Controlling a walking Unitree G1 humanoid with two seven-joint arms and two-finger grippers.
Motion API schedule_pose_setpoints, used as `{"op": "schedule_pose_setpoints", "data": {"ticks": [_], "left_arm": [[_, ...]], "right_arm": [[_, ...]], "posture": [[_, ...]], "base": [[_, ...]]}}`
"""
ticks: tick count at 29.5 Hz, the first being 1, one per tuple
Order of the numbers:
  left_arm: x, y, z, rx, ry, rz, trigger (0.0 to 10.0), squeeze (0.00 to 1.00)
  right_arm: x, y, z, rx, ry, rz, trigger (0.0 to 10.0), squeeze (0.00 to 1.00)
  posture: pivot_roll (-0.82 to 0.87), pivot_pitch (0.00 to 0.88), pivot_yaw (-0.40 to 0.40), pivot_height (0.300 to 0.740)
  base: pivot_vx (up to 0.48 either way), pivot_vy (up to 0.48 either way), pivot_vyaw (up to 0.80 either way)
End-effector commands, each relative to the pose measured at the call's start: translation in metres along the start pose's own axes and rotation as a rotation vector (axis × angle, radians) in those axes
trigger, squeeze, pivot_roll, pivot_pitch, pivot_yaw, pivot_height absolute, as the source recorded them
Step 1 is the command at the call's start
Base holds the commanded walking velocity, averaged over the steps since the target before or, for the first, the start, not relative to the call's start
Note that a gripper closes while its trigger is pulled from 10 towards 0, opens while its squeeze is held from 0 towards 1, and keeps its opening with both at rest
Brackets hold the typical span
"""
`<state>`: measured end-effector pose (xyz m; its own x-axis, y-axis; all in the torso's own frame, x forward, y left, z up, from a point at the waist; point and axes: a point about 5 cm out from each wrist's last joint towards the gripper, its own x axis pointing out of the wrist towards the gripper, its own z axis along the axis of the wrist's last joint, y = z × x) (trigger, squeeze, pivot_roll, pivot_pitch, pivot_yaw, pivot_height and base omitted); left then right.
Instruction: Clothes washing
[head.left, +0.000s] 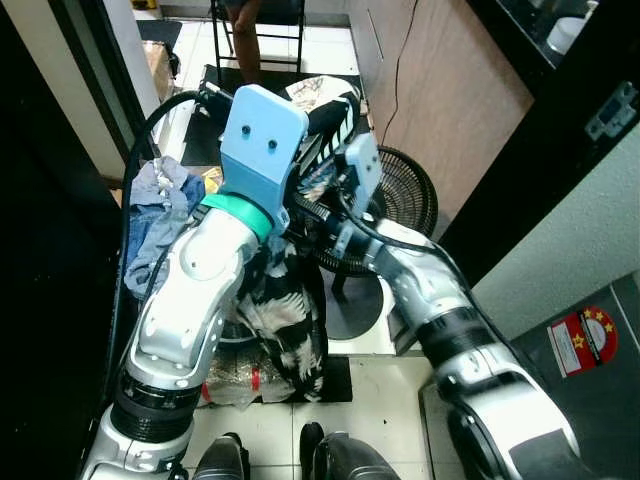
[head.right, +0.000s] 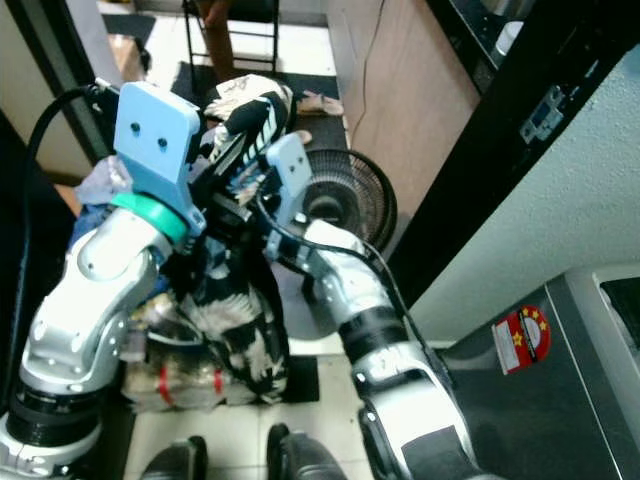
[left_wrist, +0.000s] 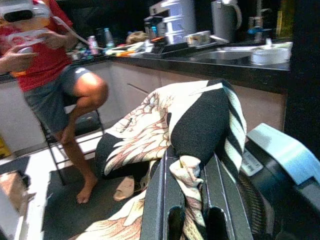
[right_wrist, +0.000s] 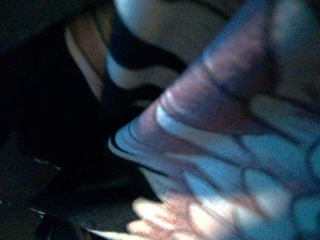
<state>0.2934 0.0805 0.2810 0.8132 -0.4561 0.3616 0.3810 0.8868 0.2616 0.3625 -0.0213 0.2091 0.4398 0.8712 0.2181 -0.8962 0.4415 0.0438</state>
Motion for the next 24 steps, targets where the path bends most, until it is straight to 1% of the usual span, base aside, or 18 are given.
{"op": "schedule_pose_setpoints", "data": {"ticks": [1, 2, 4, 5, 6, 7, 8, 9, 10, 11, 12, 16, 24], "left_arm": [[-0.001, -0.004, 0.003, 0.008, -0.009, -0.011, 10.0, 0.00], [-0.002, -0.004, 0.003, 0.009, -0.008, -0.009, 10.0, 0.00], [-0.002, -0.004, 0.003, 0.009, -0.008, -0.009, 10.0, 0.00], [-0.002, -0.004, 0.002, 0.010, -0.007, -0.007, 10.0, 0.00], [-0.002, -0.003, 0.002, 0.012, -0.005, -0.005, 10.0, 0.00], [-0.002, -0.003, 0.002, 0.012, -0.005, -0.005, 10.0, 0.00], [-0.002, -0.003, 0.002, 0.013, -0.004, -0.002, 10.0, 0.00], [-0.002, -0.003, 0.002, 0.013, -0.004, -0.002, 10.0, 0.00], [-0.002, -0.003, 0.001, 0.014, -0.002, 0.000, 10.0, 0.00], [-0.002, -0.003, 0.001, 0.014, -0.002, 0.000, 10.0, 0.00], [-0.003, -0.003, 0.001, 0.015, -0.001, 0.002, 10.0, 0.00], [-0.003, -0.003, 0.000, 0.016, 0.002, 0.006, 10.0, 0.00], [-0.002, -0.002, -0.001, 0.016, 0.004, 0.008, 10.0, 0.00]], "right_arm": [[0.006, 0.001, 0.001, 0.001, -0.012, -0.006, 10.0, 0.00], [0.013, 0.003, 0.004, 0.006, -0.028, 0.002, 10.0, 0.00], [0.013, 0.003, 0.004, 0.006, -0.028, 0.002, 10.0, 0.00], [0.019, 0.006, 0.007, 0.013, -0.041, 0.015, 10.0, 0.00], [0.025, 0.011, 0.008, 0.015, -0.050, 0.037, 3.5, 0.00], [0.025, 0.011, 0.008, 0.015, -0.050, 0.037, 3.5, 0.00], [0.029, 0.016, 0.008, 0.016, -0.049, 0.069, 3.5, 0.00], [0.029, 0.016, 0.008, 0.016, -0.049, 0.069, 3.5, 0.00], [0.032, 0.019, 0.008, 0.015, -0.047, 0.089, 2.2, 0.00], [0.032, 0.019, 0.008, 0.015, -0.047, 0.089, 2.2, 0.00], [0.034, 0.021, 0.007, 0.015, -0.043, 0.104, 0.0, 0.00], [0.035, 0.022, 0.005, 0.010, -0.038, 0.116, 0.0, 0.00], [0.035, 0.019, 0.007, 0.010, -0.056, 0.116, 0.0, 0.00]], "posture": [[0.11, 0.071, -0.023, 0.740], [0.11, 0.068, -0.025, 0.740], [0.11, 0.068, -0.025, 0.740], [0.12, 0.068, -0.027, 0.740], [0.12, 0.067, -0.028, 0.740], [0.12, 0.067, -0.028, 0.740], [0.12, 0.065, -0.031, 0.740], [0.12, 0.065, -0.031, 0.740], [0.12, 0.065, -0.031, 0.740], [0.12, 0.065, -0.031, 0.740], [0.12, 0.060, -0.034, 0.740], [0.12, 0.058, -0.035, 0.740], [0.11, 0.055, -0.034, 0.740]], "base": [[0.000, 0.000, 0.00], [0.000, 0.000, 0.00], [0.000, 0.000, 0.00], [0.000, 0.000, 0.00], [0.000, 0.000, 0.00], [0.000, 0.000, 0.00], [0.000, 0.000, 0.00], [0.000, 0.000, 0.00], [0.000, 0.000, 0.00], [0.000, 0.000, 0.00], [0.000, 0.000, 0.00], [0.000, 0.000, 0.00], [0.000, 0.000, 0.00]]}}
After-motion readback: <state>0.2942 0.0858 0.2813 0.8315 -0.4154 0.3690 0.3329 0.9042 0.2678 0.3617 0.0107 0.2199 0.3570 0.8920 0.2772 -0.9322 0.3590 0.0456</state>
